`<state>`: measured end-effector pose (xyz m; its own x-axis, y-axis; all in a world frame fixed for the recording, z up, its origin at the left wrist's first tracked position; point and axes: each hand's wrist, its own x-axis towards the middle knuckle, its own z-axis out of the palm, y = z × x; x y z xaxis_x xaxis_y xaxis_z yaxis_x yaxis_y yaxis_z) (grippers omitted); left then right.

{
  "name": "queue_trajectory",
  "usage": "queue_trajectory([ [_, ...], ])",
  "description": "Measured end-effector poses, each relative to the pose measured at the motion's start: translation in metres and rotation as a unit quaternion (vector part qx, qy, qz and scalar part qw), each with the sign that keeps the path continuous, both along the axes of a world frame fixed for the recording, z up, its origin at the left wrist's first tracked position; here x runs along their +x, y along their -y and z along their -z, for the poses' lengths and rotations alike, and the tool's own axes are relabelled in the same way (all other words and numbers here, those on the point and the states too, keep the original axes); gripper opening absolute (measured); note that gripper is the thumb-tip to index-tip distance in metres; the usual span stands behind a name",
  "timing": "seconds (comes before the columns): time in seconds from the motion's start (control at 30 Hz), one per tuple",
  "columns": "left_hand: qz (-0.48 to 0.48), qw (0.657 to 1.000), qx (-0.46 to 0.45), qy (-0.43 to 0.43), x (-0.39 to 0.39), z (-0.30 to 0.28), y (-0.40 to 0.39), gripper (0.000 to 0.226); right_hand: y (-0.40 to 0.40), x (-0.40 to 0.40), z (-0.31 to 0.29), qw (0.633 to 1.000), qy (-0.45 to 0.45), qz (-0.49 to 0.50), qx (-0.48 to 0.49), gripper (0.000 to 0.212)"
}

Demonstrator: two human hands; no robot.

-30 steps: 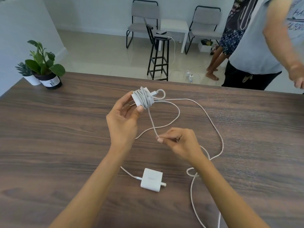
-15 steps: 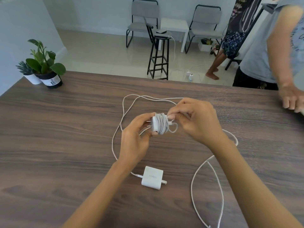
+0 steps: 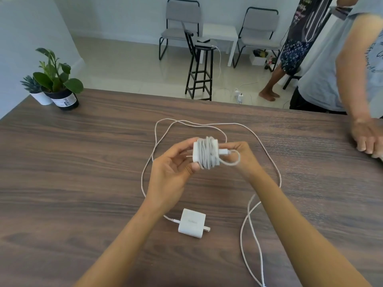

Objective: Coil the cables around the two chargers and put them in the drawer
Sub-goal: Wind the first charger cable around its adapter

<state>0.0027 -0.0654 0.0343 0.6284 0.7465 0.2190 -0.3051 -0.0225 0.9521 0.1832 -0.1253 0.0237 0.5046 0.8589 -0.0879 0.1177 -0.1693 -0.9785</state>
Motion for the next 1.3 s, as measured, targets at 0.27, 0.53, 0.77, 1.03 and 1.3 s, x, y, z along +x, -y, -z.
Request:
queue_trajectory([
  [0.27, -0.191, 0.981, -0.013, -0.032, 0.016, 0.007, -0.025, 0.038, 0.019, -0.044, 0.025, 0.992, 0.122, -0.013, -0.016, 0.014],
  [0.53, -0.240, 0.946, 0.151, -0.159, 0.022, 0.041, -0.036, 0.046, 0.029, -0.057, -0.009, 0.886, 0.459, -0.060, -0.036, 0.022],
  [0.77, -0.139, 0.928, 0.308, -0.158, 0.018, 0.045, -0.023, 0.064, 0.026, -0.035, -0.052, 0.892, 0.448, -0.044, -0.040, 0.008],
  [1.03, -0.009, 0.978, 0.177, -0.107, 0.008, 0.024, -0.012, 0.057, 0.019, -0.013, -0.065, 0.949, 0.313, -0.039, -0.006, 0.007],
  [1.3, 0.069, 0.989, 0.083, -0.104, -0.001, 0.014, -0.014, 0.054, 0.017, -0.010, -0.067, 0.976, 0.200, -0.082, 0.015, 0.005],
])
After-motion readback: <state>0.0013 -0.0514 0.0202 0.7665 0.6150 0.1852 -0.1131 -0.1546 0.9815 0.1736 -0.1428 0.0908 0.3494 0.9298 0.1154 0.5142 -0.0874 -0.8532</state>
